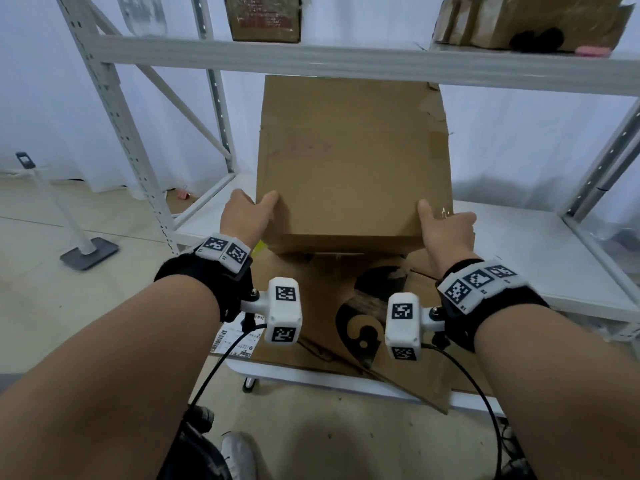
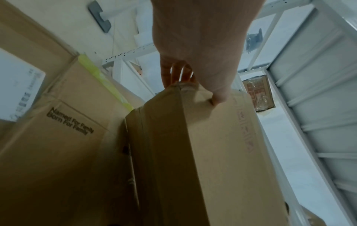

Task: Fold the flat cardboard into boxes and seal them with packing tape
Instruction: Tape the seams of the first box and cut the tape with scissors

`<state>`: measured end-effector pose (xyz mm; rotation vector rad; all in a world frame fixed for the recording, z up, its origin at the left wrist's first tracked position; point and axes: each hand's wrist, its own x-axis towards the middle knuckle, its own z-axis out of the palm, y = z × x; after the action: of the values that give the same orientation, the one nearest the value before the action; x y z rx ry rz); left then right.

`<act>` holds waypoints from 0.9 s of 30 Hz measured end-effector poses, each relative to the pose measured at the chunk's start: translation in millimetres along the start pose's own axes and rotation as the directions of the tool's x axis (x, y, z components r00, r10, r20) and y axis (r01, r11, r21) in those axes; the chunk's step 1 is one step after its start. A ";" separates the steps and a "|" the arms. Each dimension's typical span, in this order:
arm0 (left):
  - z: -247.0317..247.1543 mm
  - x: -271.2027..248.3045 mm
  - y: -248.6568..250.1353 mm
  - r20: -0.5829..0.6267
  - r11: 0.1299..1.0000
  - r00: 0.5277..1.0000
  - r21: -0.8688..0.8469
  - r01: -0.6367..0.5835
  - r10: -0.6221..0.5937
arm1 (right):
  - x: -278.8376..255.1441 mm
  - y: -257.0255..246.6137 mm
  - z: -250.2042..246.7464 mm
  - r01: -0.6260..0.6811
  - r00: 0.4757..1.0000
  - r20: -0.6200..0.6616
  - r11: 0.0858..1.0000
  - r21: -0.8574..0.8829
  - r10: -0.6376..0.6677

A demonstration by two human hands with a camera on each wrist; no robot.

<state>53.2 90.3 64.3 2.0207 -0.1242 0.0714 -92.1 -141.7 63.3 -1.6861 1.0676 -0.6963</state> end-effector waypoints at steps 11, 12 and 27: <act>-2.3 -12.8 15.0 -0.101 0.981 0.987 -0.138 -0.137 0.124 | -21.7 -16.0 13.0 0.190 0.978 -0.021 0.922 -0.336 -0.209; -1.2 -13.7 18.0 -0.117 0.974 0.986 -0.181 -0.138 0.118 | -26.2 -20.2 15.4 0.220 0.972 -0.003 0.918 -0.331 -0.234; -26.2 -35.5 24.5 -0.045 0.902 0.948 -0.296 -0.315 0.317 | -57.2 -40.9 4.4 0.389 0.918 0.055 0.864 -0.319 -0.393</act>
<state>15.1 105.2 93.9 1.6805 -0.4413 0.2401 -100.6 -83.4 102.0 -2.2263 0.8867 -0.8187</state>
